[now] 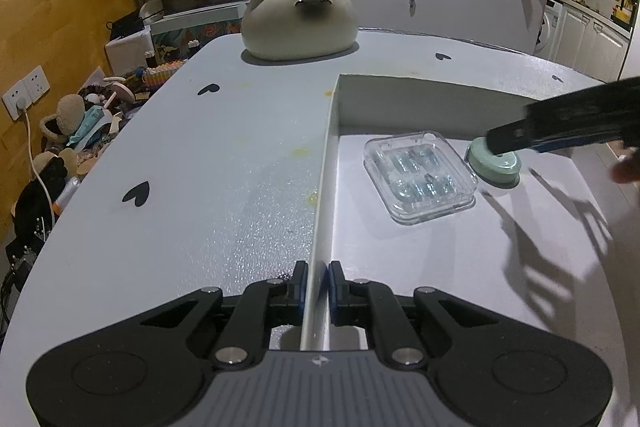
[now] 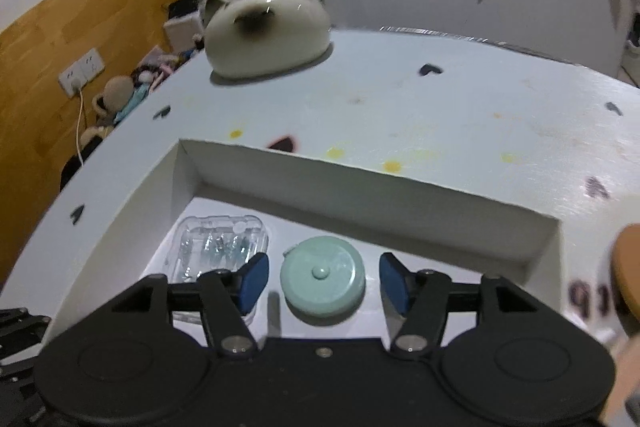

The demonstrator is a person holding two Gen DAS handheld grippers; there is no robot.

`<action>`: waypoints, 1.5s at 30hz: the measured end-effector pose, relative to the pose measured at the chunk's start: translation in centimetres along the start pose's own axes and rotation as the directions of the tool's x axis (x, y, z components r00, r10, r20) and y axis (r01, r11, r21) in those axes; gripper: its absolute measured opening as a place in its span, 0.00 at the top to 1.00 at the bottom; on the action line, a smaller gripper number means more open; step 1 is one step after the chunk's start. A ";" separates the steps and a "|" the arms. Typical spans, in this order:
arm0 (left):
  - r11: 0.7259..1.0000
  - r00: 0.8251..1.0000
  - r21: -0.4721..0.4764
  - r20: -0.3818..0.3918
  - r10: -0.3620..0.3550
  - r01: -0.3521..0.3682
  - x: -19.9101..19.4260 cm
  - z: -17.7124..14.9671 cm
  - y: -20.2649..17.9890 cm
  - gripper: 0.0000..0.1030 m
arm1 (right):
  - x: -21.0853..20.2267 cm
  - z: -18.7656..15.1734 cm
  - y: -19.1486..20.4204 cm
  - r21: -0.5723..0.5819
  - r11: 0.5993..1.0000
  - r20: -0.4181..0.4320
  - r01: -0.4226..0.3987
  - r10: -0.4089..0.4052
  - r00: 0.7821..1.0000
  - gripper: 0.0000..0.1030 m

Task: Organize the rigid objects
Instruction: 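Carry the mint-green tin into the tray beside the pill box, release, then return the right gripper and grasp the white charger plug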

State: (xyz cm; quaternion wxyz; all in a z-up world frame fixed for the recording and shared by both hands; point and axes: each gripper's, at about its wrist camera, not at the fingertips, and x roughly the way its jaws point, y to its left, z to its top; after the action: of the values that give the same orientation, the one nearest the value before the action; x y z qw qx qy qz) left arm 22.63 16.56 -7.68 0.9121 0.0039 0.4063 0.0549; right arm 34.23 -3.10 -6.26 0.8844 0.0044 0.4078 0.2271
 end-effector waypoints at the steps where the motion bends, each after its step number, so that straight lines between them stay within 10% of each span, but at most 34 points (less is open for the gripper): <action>1: 1.000 1.000 -0.003 0.000 -0.002 0.002 0.0 0.0 0.0 0.90 | -0.8 -0.2 0.0 0.005 1.000 0.017 -0.002 0.002 1.000 0.36; 24: 0.999 0.999 -0.038 0.000 -0.038 0.038 0.2 0.1 0.7 0.91 | -18.1 -6.3 -5.1 0.094 0.993 0.367 0.070 -0.100 0.925 0.30; 37: 0.998 0.999 -0.055 0.013 -0.043 0.044 0.0 -0.1 0.8 0.93 | -19.8 -12.4 -12.9 0.314 0.893 0.272 0.323 -0.410 0.871 0.28; 45: 0.998 0.999 -0.054 0.014 -0.042 0.043 0.0 -0.1 0.9 0.93 | -18.3 -14.6 -15.5 0.367 0.857 0.214 0.361 -0.456 0.864 0.28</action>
State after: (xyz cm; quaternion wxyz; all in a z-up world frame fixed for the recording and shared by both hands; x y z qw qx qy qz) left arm 22.43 17.43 -7.69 0.9154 -0.0290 0.3987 0.0466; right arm 19.48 -26.98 -5.85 0.9506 0.0913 0.2942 -0.0392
